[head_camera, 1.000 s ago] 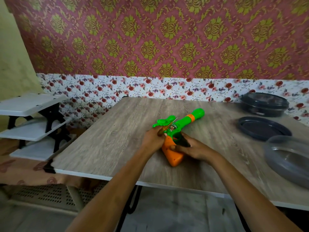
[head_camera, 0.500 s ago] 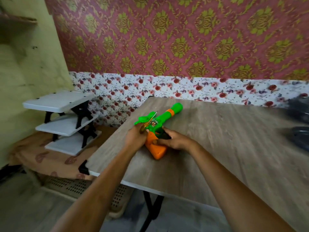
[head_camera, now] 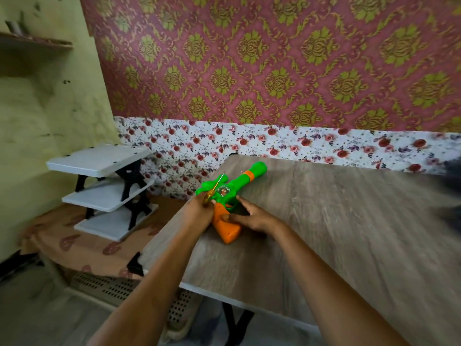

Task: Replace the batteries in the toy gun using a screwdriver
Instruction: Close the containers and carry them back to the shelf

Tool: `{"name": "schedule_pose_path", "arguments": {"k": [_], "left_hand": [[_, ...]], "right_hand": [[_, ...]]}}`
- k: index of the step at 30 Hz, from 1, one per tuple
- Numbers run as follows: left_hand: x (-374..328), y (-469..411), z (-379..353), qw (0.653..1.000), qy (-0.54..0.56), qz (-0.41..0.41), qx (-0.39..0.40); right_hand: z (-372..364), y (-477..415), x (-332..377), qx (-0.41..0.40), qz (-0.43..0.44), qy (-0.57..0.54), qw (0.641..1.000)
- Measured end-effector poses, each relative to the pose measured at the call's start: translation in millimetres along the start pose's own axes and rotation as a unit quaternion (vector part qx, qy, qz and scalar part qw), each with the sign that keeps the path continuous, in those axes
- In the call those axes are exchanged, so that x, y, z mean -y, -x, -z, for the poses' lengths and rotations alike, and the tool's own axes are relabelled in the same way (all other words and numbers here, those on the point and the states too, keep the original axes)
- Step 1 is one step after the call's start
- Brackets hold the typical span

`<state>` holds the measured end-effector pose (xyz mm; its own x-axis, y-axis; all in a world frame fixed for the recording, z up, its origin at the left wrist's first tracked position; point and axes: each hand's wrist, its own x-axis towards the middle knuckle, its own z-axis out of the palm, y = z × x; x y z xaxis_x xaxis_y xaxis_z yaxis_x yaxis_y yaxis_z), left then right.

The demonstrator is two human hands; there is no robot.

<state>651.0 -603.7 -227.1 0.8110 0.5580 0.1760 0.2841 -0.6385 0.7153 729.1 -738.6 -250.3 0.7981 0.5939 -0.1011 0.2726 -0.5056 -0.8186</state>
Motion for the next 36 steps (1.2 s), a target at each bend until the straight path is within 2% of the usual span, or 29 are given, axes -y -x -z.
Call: {"name": "schedule_pose_path", "arguments": {"k": [3, 5, 8, 11, 15, 17, 23, 26, 29, 32, 34, 36], "left_hand": [[1, 7, 2, 0.998, 0.001, -0.009, -0.059], [-4, 13, 5, 0.997, -0.004, -0.039, -0.071], [-22, 27, 4, 0.993, 0.048, -0.084, -0.066], [-55, 45, -10, 0.979, 0.172, -0.104, -0.028], [-111, 82, -49, 0.967, 0.2, -0.144, 0.057], [-144, 108, -80, 0.955, 0.228, -0.156, 0.11], [-233, 172, -171, 0.927, 0.26, -0.178, 0.202], [-267, 190, -208, 0.919, 0.205, -0.232, 0.245], [-291, 194, -232, 0.922, 0.108, -0.295, 0.228], [-309, 193, -248, 0.92, 0.017, -0.336, 0.199], [-317, 190, -258, 0.914, -0.023, -0.348, 0.208], [-322, 186, -265, 0.91, -0.05, -0.352, 0.214]], "right_hand": [[2, 10, -2, -0.02, 0.018, -0.061, 0.998], [8, 24, -4, -0.059, 0.028, -0.063, 0.996], [28, 57, -21, -0.126, 0.058, 0.048, 0.989], [64, 110, -40, -0.189, 0.062, 0.119, 0.973], [123, 186, -67, -0.274, 0.038, 0.167, 0.946], [152, 231, -84, -0.312, 0.006, 0.198, 0.929], [210, 353, -135, -0.399, -0.087, 0.249, 0.878], [224, 399, -159, -0.482, -0.117, 0.24, 0.834], [229, 422, -183, -0.546, -0.13, 0.217, 0.798], [230, 426, -195, -0.558, -0.167, 0.109, 0.806], [226, 422, -200, -0.553, -0.158, 0.007, 0.818], [220, 418, -203, -0.555, -0.141, -0.036, 0.819]]}}
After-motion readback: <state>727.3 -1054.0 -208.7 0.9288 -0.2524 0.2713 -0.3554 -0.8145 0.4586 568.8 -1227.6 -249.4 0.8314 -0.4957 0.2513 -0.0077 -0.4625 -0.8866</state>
